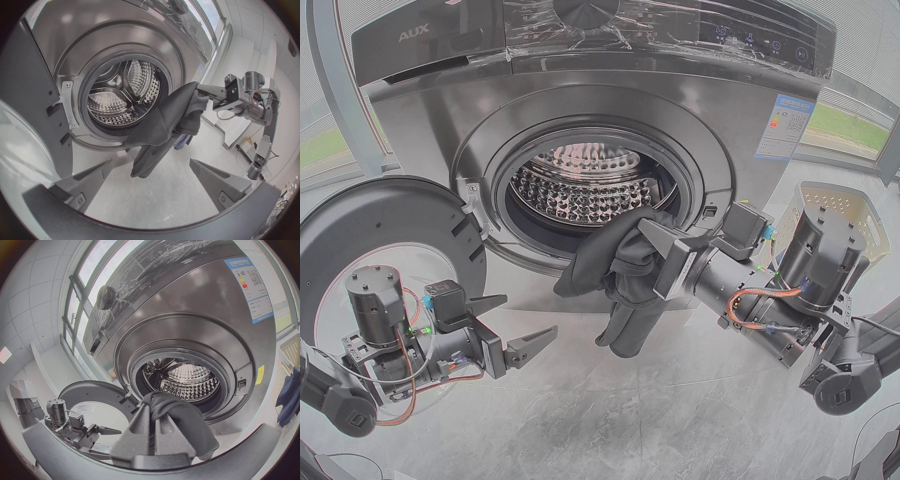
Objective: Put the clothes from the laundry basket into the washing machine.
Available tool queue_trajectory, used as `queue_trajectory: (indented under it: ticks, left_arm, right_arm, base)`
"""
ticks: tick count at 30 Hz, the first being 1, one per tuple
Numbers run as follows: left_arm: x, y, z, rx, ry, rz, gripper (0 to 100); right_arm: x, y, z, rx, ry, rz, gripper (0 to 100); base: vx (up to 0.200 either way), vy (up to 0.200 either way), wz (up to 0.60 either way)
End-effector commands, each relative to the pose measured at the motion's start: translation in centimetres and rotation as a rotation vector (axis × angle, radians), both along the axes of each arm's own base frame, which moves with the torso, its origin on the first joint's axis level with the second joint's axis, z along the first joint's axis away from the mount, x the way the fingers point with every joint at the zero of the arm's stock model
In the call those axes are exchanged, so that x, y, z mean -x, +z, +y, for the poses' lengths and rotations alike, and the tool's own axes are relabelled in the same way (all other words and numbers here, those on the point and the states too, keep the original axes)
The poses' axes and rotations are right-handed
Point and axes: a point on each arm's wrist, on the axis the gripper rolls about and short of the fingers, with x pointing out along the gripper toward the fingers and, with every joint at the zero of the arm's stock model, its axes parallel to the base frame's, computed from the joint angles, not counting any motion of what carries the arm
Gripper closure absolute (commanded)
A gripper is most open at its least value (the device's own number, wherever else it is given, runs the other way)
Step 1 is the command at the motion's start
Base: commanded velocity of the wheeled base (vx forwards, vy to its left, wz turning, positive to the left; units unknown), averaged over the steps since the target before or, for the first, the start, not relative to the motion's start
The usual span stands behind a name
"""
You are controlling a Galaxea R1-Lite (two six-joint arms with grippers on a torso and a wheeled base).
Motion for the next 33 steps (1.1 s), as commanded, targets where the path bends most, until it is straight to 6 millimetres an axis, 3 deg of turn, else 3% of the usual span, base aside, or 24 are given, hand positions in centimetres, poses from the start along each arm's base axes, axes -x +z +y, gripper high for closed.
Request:
queue_trajectory:
  ticks: [1,11,21,33]
  left_arm:
    - [-1.8,-2.2,-0.9,-0.026,0.011,0.044,0]
    - [-4.6,-3.5,-2.8,-0.021,0.015,0.024,0]
    - [-8.1,-3.3,-4.8,0.024,0.031,-0.059,0]
    - [-9.1,-2.6,-5.9,0.065,0.017,-0.131,0]
  right_arm:
    - [0.2,0.1,-0.2,0.0,0.001,-0.002,100]
    - [0.3,0.0,-0.1,0.001,0.004,-0.001,100]
    - [0.6,0.2,0.0,-0.004,0.012,-0.005,100]
    - [0.8,0.0,-0.2,0.003,0.012,0.001,100]
  base:
    - [0.0,0.0,0.0]
    - [0.0,0.0,0.0]
    - [0.0,0.0,0.0]
    - [0.0,0.0,0.0]
